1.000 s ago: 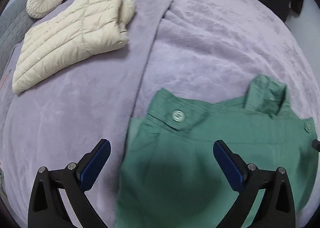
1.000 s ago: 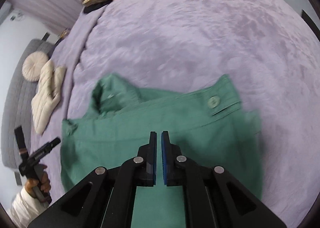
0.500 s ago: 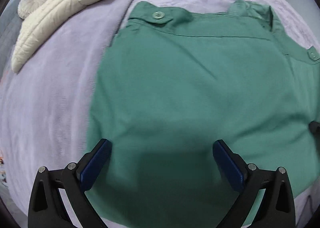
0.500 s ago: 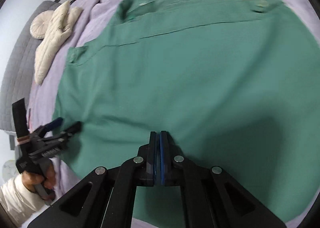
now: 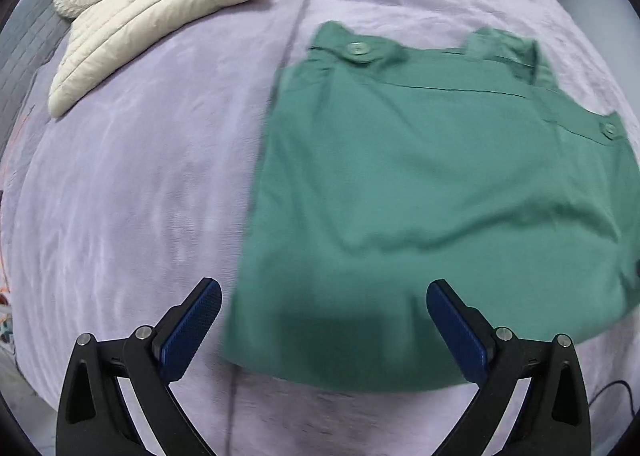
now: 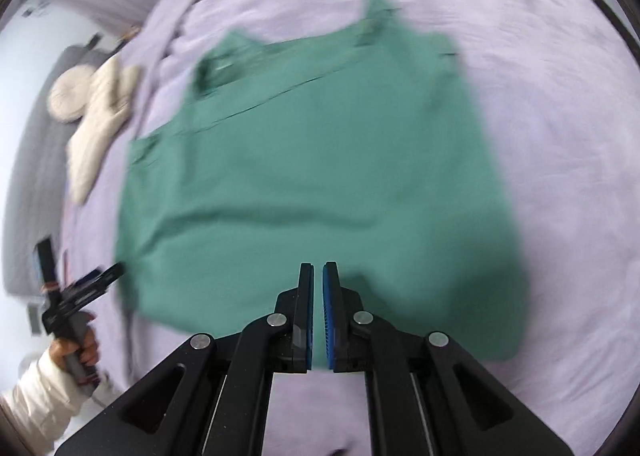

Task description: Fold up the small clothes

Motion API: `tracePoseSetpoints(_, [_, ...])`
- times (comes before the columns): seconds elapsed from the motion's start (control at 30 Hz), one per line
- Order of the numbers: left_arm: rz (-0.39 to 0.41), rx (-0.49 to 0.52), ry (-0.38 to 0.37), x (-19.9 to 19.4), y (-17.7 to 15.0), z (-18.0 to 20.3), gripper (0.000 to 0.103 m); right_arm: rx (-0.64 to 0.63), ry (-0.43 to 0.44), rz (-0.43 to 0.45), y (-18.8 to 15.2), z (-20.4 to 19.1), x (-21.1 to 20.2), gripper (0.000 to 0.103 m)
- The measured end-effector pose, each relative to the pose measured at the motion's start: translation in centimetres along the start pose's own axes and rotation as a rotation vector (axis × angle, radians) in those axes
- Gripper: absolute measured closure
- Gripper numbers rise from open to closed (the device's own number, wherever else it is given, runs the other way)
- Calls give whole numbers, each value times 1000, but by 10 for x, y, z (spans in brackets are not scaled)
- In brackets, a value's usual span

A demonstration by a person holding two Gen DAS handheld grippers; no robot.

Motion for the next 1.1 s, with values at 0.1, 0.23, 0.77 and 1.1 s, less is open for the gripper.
tracePoseSetpoints(0.1, [-18, 86, -90, 11, -6, 67, 0, -69, 32, -51, -16, -41, 27, 96])
tracePoseSetpoints(0.23, [-97, 148, -44, 54, -36, 98, 0, -67, -22, -133, -43, -48, 80, 98])
tracePoseSetpoints(0.77, [-33, -95, 112, 5, -35, -9, 0, 184, -205, 17, 2, 74, 14, 97])
tracePoseSetpoints(1.1, [-116, -261, 121, -9, -56, -63, 0, 283, -188, -17, -10, 86, 0, 85])
Point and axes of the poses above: each gripper's, at about its wrist camera, not at the fingertips, and x roughly the way its jaws point, z to its right, y to its top, the point moved 8 cm from there along x, roughly the way its jaws point, and after that the axes turned 11 degrees about -y, right-handed, at the moved point
